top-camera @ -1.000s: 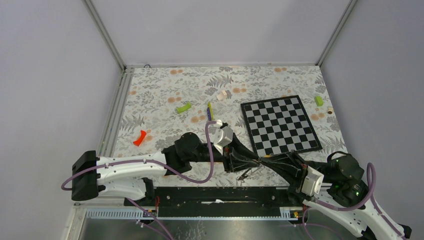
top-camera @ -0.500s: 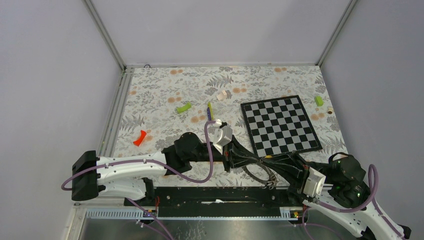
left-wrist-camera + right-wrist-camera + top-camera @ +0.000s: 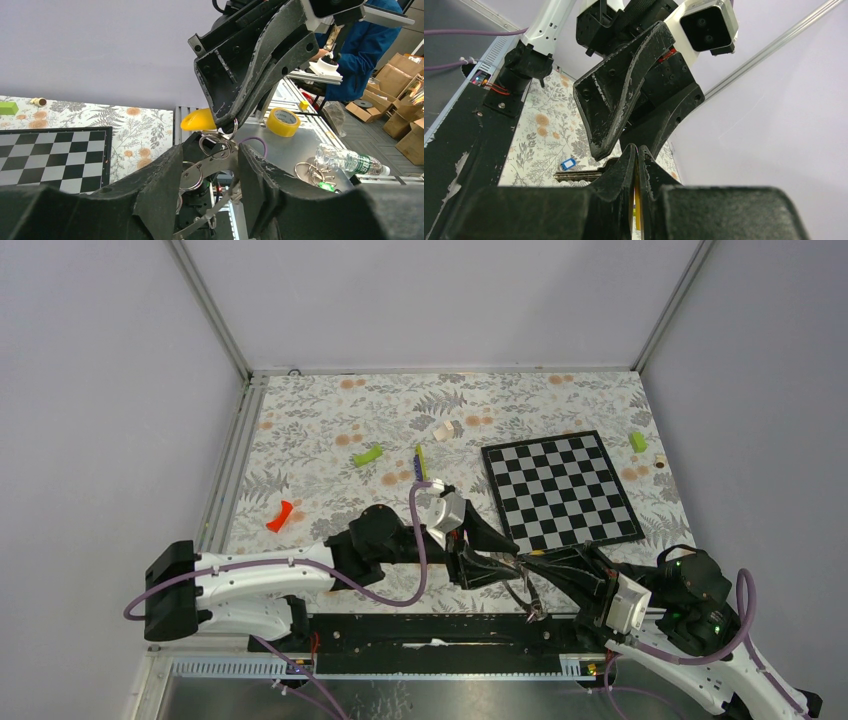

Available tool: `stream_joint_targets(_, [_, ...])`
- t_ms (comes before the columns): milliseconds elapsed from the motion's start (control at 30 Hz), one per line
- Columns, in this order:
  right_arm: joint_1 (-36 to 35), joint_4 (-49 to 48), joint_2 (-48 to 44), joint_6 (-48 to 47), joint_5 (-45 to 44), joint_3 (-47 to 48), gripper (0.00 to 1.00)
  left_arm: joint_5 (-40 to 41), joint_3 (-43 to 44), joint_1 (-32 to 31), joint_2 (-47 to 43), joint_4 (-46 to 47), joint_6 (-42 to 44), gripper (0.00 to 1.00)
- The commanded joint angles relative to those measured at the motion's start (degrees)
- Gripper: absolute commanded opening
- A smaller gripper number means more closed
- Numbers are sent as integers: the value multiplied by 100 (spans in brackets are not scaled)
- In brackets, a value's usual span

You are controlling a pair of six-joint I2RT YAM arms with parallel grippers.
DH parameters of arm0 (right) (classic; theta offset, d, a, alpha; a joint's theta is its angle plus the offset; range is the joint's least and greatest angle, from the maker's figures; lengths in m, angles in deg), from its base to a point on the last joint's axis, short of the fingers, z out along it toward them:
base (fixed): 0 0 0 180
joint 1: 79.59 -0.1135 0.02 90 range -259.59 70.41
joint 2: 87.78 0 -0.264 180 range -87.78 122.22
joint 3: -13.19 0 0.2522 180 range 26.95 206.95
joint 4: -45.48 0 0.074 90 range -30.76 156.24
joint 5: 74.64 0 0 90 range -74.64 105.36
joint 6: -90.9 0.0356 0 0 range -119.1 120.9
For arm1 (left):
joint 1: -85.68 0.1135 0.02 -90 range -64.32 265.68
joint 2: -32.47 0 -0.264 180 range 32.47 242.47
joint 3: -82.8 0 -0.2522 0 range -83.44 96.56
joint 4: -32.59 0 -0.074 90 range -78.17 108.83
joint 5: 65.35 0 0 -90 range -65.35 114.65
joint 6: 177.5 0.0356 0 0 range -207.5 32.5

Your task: Remove the keys from the keyring

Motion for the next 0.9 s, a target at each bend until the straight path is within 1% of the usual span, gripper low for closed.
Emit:
stream_joint_targets(0, [-5, -492, 35, 49, -44, 98, 0, -103, 154, 0, 82, 283, 34, 49])
stream_joint_targets(300, [-5, -579, 45, 161, 51, 68, 0, -69, 126, 0, 155, 380, 20, 50])
stream_joint_targets(567, [-5, -572, 1, 175, 11, 41, 0, -126, 129, 0, 133, 450, 7, 48])
stream_joint_targets(633, [-5, -552, -33, 158, -32, 53, 0, -197, 122, 0, 118, 442, -6, 49])
stream_joint_targets(767, [-1, -442, -80, 131, -101, 129, 0, -444, 76, 0, 51, 465, -44, 57])
stream_joint_targets(867, [-4, -360, -97, 139, -108, 207, 0, -598, -27, 0, -56, 584, -46, 59])
